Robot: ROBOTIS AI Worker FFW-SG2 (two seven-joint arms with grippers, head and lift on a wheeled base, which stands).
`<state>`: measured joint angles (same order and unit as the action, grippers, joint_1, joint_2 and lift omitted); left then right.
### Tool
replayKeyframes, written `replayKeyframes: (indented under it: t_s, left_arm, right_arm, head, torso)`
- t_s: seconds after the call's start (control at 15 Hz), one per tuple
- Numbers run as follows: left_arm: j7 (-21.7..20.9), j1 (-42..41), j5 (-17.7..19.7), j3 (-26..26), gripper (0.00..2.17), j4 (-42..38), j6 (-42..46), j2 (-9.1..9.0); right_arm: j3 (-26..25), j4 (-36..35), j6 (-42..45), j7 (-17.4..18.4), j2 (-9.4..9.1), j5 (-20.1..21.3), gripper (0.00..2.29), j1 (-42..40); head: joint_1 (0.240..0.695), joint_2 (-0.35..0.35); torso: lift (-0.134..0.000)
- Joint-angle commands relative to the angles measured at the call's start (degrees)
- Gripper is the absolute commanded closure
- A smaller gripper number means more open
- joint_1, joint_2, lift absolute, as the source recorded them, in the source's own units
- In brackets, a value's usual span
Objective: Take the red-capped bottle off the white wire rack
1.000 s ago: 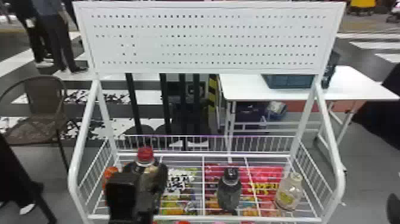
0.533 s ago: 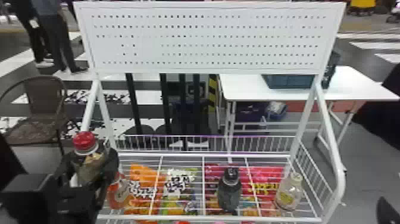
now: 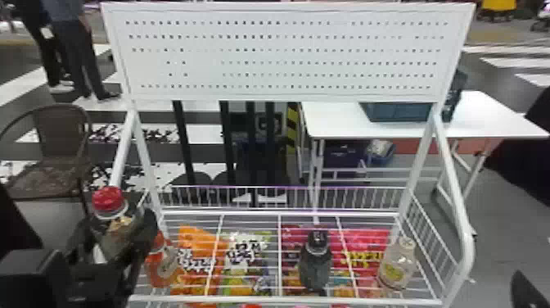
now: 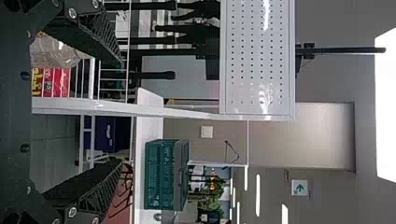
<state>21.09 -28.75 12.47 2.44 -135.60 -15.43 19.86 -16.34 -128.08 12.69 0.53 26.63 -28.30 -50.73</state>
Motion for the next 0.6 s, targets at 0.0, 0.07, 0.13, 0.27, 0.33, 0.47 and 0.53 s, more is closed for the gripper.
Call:
replayKeyframes:
  t_s: [0.0, 0.07, 0.13, 0.27, 0.33, 0.47, 0.53]
  left_arm:
    - [0.0, 0.5, 0.0, 0.4, 2.08, 0.2, -0.2, 0.0]
    - [0.0, 0.6, -0.1, 0.6, 2.08, 0.2, -0.2, 0.09]
    - [0.0, 0.6, -0.2, 0.6, 2.08, 0.1, -0.2, 0.0]
    - [0.0, 0.5, -0.2, 0.6, 2.08, -0.1, -0.2, 0.0]
    - [0.0, 0.5, -0.2, 0.6, 2.08, -0.1, -0.2, 0.0]
    - [0.0, 0.5, -0.3, 0.7, 2.08, -0.1, -0.2, 0.0]
    - [0.0, 0.6, -0.3, 0.8, 2.08, 0.0, -0.2, 0.0]
  right_arm:
    - [0.0, 0.3, -0.2, 0.0, 0.18, 0.0, 0.14, 0.0]
    - [0.0, 0.4, -0.4, 0.0, 0.27, 0.0, 0.14, 0.1]
    - [-0.3, 0.3, -1.1, 0.0, 0.27, -0.4, 0.14, 0.2]
    - [-0.5, 0.0, -1.9, 0.0, 0.35, -0.7, 0.14, 0.2]
    - [-0.5, 0.0, -2.1, 0.0, 0.35, -0.7, 0.14, 0.1]
    - [-0.5, 0.0, -2.3, 0.0, 0.35, -0.8, 0.14, 0.0]
    - [-0.5, -0.1, -2.3, 0.0, 0.35, -0.8, 0.14, -0.1]
  head:
    - [0.499, 0.0]
    - [0.499, 0.0]
    - [0.499, 0.0]
    - [0.499, 0.0]
    - [0.499, 0.0]
    - [0.499, 0.0]
    - [0.499, 0.0]
  torso:
    - [0.0]
    - [0.0]
    - [0.0]
    - [0.0]
    - [0.0]
    - [0.0]
    - [0.0]
